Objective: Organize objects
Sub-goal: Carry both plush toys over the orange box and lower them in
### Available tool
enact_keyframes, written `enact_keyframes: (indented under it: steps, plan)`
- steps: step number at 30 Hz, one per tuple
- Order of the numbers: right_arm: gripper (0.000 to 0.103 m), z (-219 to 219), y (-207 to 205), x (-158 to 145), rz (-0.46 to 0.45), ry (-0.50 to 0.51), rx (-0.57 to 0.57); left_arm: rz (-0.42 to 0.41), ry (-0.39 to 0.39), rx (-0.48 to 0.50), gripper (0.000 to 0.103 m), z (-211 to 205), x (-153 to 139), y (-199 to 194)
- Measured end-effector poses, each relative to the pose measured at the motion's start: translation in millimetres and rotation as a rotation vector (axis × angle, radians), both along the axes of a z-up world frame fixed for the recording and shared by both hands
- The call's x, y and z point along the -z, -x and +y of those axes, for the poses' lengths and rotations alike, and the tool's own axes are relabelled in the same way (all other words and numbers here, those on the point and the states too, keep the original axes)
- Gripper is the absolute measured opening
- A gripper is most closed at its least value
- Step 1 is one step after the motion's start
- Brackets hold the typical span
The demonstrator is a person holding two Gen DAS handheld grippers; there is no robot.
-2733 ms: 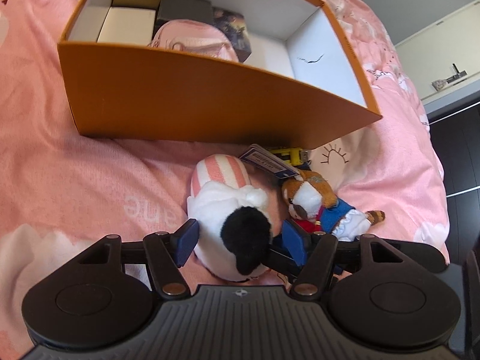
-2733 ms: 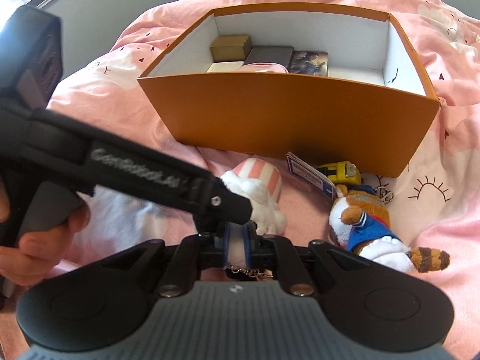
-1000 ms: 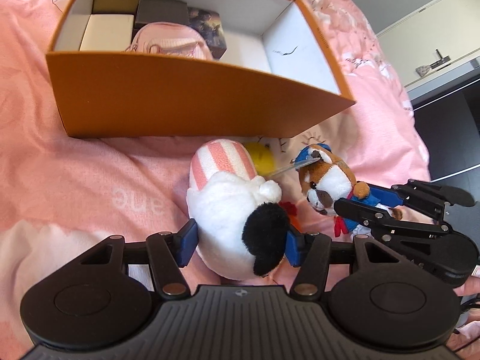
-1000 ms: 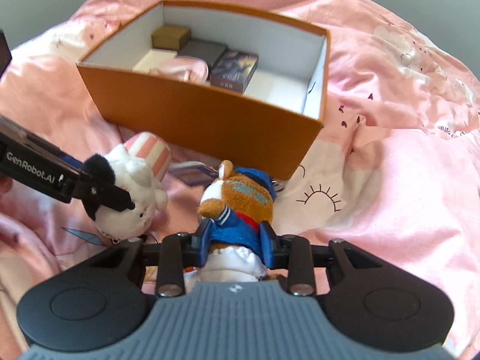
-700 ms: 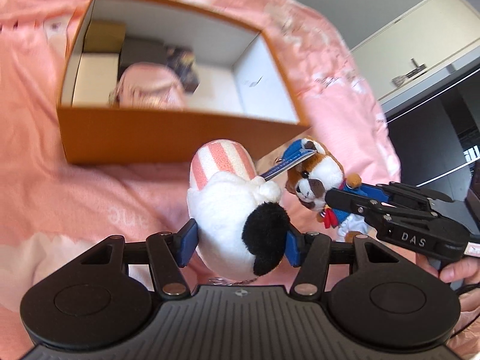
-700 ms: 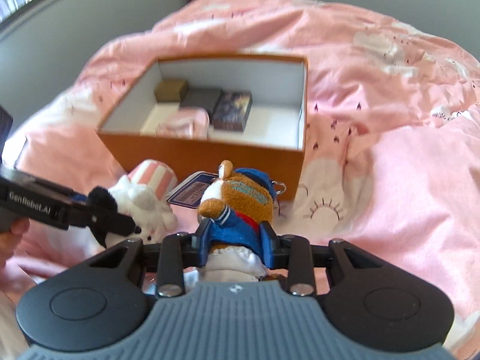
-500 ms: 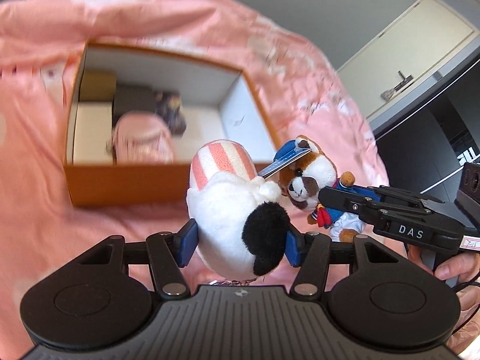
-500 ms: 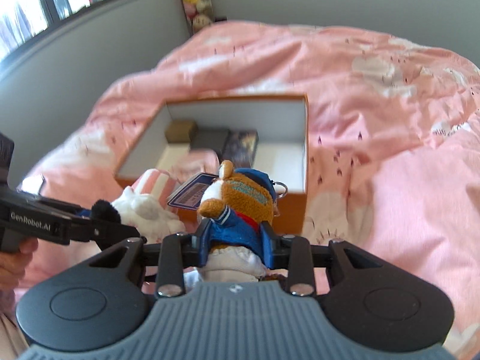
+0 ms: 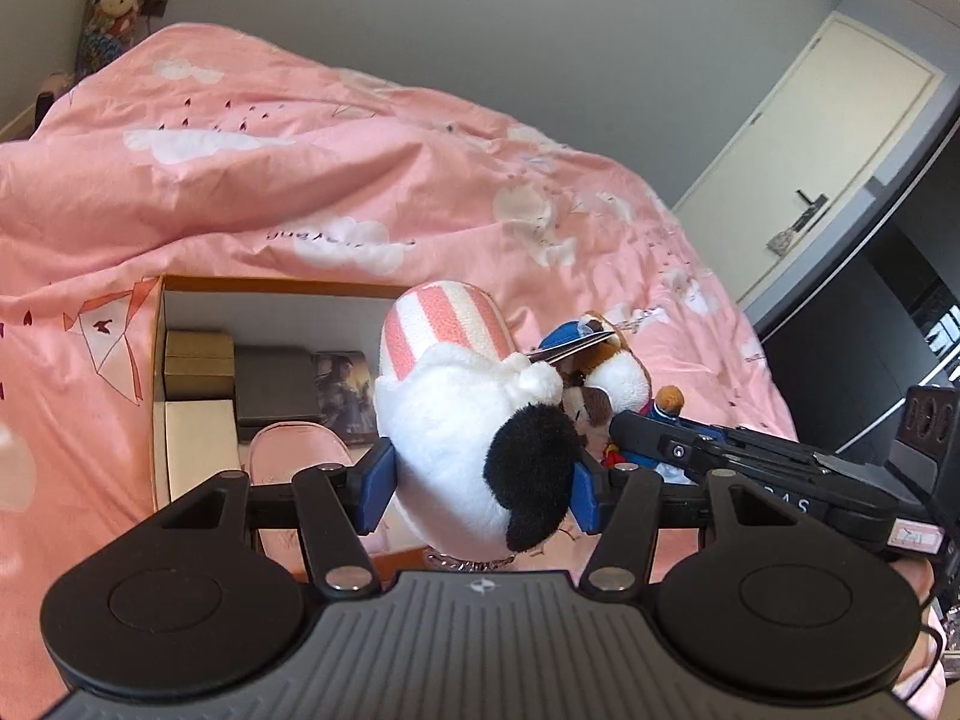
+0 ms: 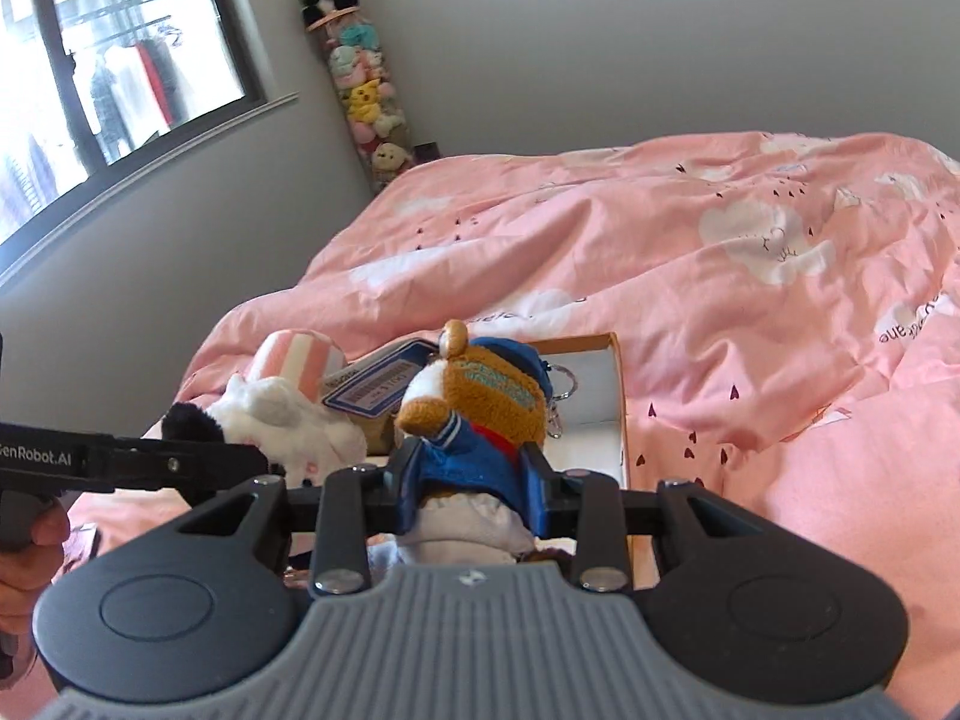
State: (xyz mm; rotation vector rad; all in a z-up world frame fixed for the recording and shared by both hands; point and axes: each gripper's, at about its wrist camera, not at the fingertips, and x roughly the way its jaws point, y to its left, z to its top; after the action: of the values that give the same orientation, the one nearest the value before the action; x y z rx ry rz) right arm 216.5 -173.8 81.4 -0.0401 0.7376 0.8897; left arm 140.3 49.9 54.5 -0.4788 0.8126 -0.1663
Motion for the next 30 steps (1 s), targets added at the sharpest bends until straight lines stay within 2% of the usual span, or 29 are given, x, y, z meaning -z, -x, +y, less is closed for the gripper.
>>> enact_keyframes:
  steps: [4, 9, 16, 22, 30]
  plan:
    - [0.036, 13, -23, 22, 0.047, 0.031, 0.037, 0.051, -0.002, -0.005, 0.065, -3, 31, -24]
    - [0.036, 25, -49, 51, 0.113, 0.084, 0.082, 0.156, 0.038, 0.013, 0.065, -3, 72, -49]
    - [0.035, 47, -67, 82, 0.185, 0.149, 0.047, 0.219, 0.064, 0.058, 0.065, -3, 104, -72]
    - [0.035, 69, -72, 98, 0.18, 0.258, 0.031, 0.209, 0.004, 0.088, 0.065, -9, 112, -77]
    - [0.035, 76, -81, 115, 0.186, 0.336, 0.041, 0.178, 0.002, 0.057, 0.064, -15, 123, -79]
